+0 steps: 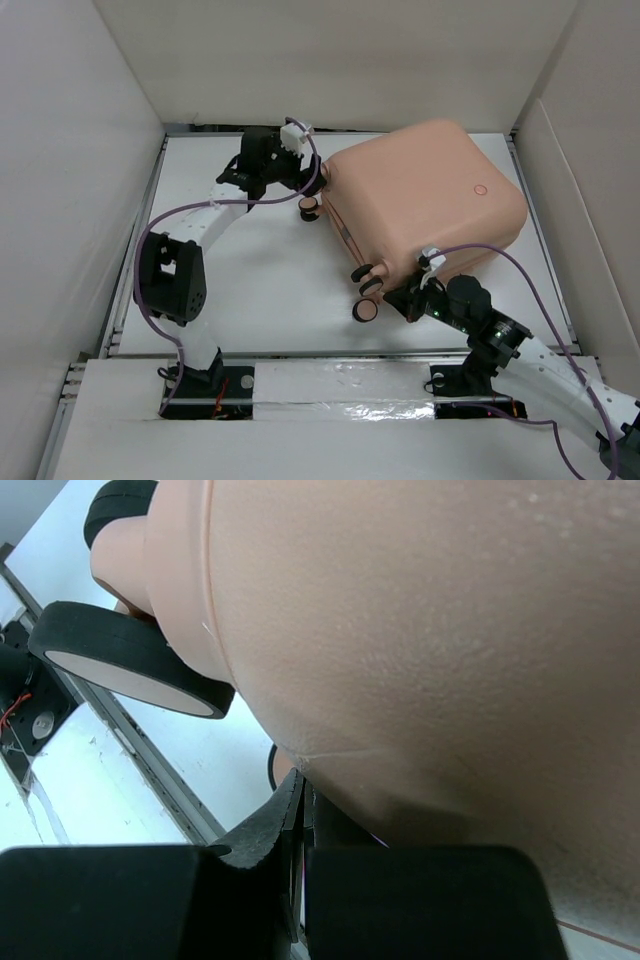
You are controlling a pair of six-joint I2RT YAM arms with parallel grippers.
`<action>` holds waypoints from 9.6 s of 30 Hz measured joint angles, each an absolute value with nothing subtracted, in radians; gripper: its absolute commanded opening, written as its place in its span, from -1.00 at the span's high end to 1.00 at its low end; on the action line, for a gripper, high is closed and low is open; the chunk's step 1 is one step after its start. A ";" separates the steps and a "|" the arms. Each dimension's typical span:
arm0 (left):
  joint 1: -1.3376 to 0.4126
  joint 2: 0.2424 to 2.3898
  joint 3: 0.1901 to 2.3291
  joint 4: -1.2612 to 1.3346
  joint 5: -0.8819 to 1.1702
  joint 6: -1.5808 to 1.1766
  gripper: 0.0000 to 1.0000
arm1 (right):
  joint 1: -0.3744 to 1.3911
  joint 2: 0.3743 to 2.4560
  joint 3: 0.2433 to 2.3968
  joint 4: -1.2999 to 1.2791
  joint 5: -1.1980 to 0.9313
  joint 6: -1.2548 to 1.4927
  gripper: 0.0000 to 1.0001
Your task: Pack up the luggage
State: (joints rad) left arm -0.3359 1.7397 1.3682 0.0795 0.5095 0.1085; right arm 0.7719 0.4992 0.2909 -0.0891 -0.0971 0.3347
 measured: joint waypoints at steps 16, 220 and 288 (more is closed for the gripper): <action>-0.346 1.732 1.468 -0.174 0.511 0.254 -0.85 | 0.772 0.482 0.291 -0.089 -0.116 0.327 1.00; -0.965 1.452 0.410 1.268 0.167 -1.351 1.00 | 1.229 0.827 0.374 0.373 0.705 0.361 -0.51; -0.836 1.114 0.378 0.717 0.002 -0.826 -0.06 | 1.126 0.931 0.394 0.548 0.680 0.309 0.44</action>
State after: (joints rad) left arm -0.8356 1.1145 0.3782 0.7166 0.0017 -0.8261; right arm 1.1259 0.9310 0.3943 0.5480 0.6804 0.3092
